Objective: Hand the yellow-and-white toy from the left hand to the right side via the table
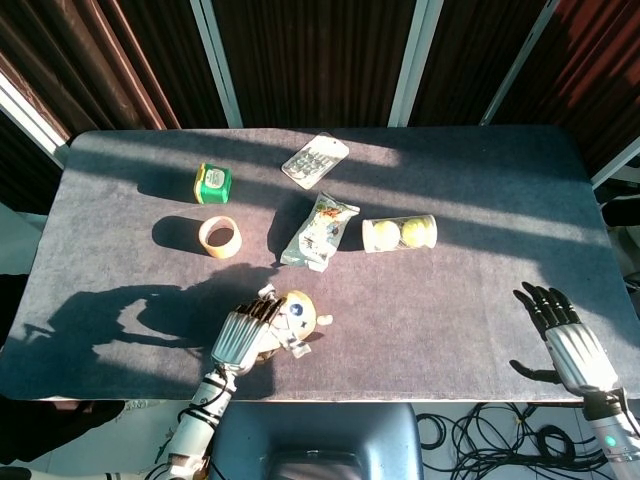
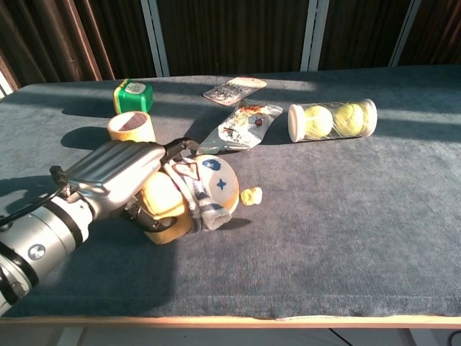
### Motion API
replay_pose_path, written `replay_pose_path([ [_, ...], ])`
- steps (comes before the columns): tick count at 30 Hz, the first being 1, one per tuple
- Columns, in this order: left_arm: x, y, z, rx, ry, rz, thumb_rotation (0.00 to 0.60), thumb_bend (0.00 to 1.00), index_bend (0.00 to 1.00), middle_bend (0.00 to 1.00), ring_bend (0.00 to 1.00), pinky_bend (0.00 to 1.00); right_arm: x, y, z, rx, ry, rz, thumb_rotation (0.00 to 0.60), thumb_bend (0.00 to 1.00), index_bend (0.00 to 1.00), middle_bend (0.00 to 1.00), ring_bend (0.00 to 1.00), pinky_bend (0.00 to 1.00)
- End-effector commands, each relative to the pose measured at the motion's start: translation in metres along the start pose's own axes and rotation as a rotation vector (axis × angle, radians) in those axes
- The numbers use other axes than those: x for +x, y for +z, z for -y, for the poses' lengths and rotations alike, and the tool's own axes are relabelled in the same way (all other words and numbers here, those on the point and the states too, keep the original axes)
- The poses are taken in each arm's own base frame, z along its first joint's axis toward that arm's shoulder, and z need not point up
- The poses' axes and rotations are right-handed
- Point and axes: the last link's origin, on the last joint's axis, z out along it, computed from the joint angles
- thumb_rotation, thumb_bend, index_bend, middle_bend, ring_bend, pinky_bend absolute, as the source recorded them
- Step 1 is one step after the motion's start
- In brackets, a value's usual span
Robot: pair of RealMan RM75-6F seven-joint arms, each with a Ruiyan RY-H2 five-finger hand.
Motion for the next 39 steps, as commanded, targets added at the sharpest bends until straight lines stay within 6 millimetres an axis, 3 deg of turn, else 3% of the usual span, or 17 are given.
replay_pose_path([
  [1, 0.011, -0.01, 0.002, -0.014, -0.131, 0.027, 0.6, 0.23, 0.0, 0.0, 0.0, 0.28, -0.001, 0.001, 0.0, -0.005, -0.01, 0.002, 0.6, 0.0, 0.0, 0.0, 0.0, 0.0],
  [5, 0.028, -0.021, 0.012, -0.027, -0.135, -0.019, 0.6, 0.22, 0.0, 0.0, 0.0, 0.28, -0.003, 0.001, 0.0, -0.013, -0.023, 0.012, 0.6, 0.0, 0.0, 0.0, 0.0, 0.0],
  [9, 0.042, -0.04, 0.039, -0.001, -0.017, -0.031, 0.6, 0.22, 0.0, 0.0, 0.0, 0.28, -0.003, 0.001, 0.0, -0.015, -0.024, 0.016, 0.6, 0.0, 0.0, 0.0, 0.0, 0.0],
  [14, 0.058, -0.082, 0.1, 0.1, 0.166, -0.017, 0.6, 0.22, 0.0, 0.0, 0.0, 0.27, -0.004, 0.006, 0.002, 0.013, -0.013, 0.006, 0.6, 0.0, 0.0, 0.0, 0.0, 0.0],
  [19, 0.07, -0.141, 0.161, 0.245, 0.125, -0.011, 0.6, 0.22, 0.0, 0.0, 0.0, 0.26, -0.009, 0.031, 0.019, 0.118, 0.067, 0.024, 0.6, 0.0, 0.0, 0.0, 0.0, 0.0],
  [21, 0.072, -0.164, 0.178, 0.305, 0.053, 0.0, 0.6, 0.22, 0.0, 0.0, 0.0, 0.26, -0.011, 0.049, 0.034, 0.18, 0.1, 0.061, 0.6, 0.0, 0.0, 0.0, 0.0, 0.0],
  [24, 0.076, -0.182, 0.195, 0.334, 0.0, -0.019, 0.6, 0.22, 0.0, 0.0, 0.0, 0.26, -0.013, 0.08, 0.063, 0.272, 0.122, 0.117, 0.6, 0.0, 0.0, 0.0, 0.0, 0.0],
  [32, 0.086, -0.202, 0.209, 0.331, -0.036, -0.106, 0.6, 0.22, 0.0, 0.0, 0.0, 0.25, -0.023, 0.16, 0.161, 0.419, 0.204, 0.32, 0.6, 0.0, 0.0, 0.0, 0.0, 0.0],
  [39, 0.09, -0.21, 0.213, 0.348, -0.024, -0.166, 0.6, 0.22, 0.0, 0.0, 0.0, 0.25, -0.041, 0.189, 0.23, 0.493, 0.208, 0.481, 0.6, 0.0, 0.0, 0.0, 0.0, 0.0],
])
